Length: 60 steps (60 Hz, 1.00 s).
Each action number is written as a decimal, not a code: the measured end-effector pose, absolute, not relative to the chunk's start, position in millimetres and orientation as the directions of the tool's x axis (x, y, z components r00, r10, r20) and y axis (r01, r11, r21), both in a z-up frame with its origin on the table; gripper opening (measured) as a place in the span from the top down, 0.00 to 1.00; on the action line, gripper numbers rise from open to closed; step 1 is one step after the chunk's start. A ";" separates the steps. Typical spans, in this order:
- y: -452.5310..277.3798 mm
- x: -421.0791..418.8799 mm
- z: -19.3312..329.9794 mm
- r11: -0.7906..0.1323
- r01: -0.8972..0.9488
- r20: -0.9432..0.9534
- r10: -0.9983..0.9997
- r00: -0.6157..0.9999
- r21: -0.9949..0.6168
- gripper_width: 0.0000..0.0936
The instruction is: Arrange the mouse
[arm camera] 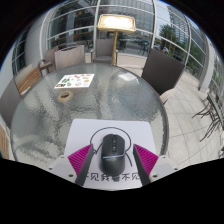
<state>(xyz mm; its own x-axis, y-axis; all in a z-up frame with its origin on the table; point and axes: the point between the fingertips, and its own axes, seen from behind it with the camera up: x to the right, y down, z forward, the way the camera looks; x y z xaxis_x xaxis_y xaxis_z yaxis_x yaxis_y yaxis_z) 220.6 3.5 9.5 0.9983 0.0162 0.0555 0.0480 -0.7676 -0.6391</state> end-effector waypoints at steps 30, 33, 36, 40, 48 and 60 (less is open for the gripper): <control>-60.1 94.2 228.6 -0.565 0.022 0.019 0.010 1.000 -0.825 0.10; -75.9 82.2 232.8 -0.555 0.029 0.028 0.010 1.000 -0.831 0.10; -86.2 73.4 239.8 -0.554 0.034 0.036 0.008 0.999 -0.832 0.10; -105.4 57.7 242.0 -0.550 0.035 0.032 0.014 0.999 -0.835 0.10; -129.4 29.7 237.0 -0.558 0.039 0.024 0.034 0.999 -0.829 0.10; -167.1 1.0 223.5 -0.570 0.057 0.026 0.061 0.998 -0.820 0.10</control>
